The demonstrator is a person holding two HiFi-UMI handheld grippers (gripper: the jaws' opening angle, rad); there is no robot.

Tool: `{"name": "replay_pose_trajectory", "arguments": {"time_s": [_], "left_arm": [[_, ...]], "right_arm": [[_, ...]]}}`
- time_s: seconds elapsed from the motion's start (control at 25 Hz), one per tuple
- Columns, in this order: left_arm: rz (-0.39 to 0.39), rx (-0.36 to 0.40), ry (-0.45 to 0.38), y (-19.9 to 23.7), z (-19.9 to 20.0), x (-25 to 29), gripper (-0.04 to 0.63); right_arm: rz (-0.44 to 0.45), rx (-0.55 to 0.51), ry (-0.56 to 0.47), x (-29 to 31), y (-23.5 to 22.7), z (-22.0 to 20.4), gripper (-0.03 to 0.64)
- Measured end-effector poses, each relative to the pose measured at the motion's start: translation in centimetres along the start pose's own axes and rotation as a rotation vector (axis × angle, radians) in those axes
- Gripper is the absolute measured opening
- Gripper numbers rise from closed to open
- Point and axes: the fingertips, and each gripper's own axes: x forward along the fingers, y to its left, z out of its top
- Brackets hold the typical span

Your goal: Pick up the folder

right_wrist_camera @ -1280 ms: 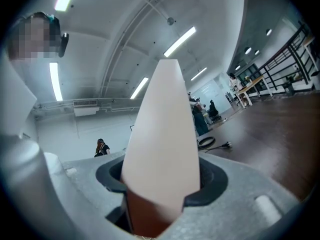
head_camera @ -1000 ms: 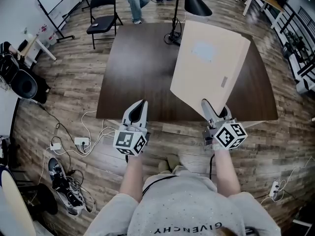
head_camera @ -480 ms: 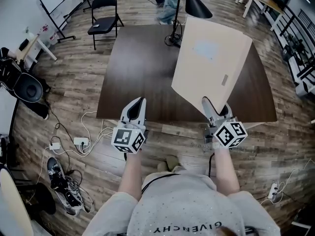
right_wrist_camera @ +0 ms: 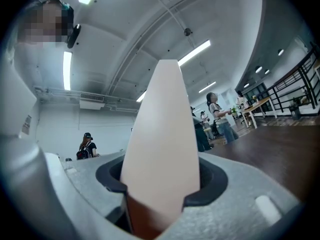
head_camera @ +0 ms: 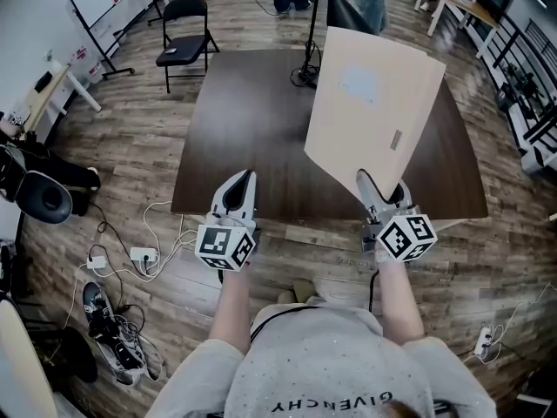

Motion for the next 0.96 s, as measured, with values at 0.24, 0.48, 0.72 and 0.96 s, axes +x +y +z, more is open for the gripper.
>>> {"name": "replay_pose_trajectory", "arguments": {"time_s": [0.24, 0.48, 0.72, 0.96], "left_arm": [[0.005, 0.002, -0.017, 0.2, 0.7, -0.3, 0.000], [0.008, 0.001, -0.030, 0.6, 1.2, -0.3, 0.000], [0.013, -0.003, -0.024, 0.8, 0.7, -0.3, 0.000], [0.020, -0.008, -0.021, 1.2, 0.7, -0.3, 0.000]], "right_arm": [[0.002, -0.011, -0.016, 0.1, 0.4, 0.7, 0.270], [0.003, -0.022, -0.027, 0.4, 0.8, 1.1, 0.270], [0.000, -0.024, -0.023, 0.6, 0.7, 0.8, 0.270], [-0.004, -0.029, -0.017, 0.9, 0.7, 0.7, 0.270]]}}
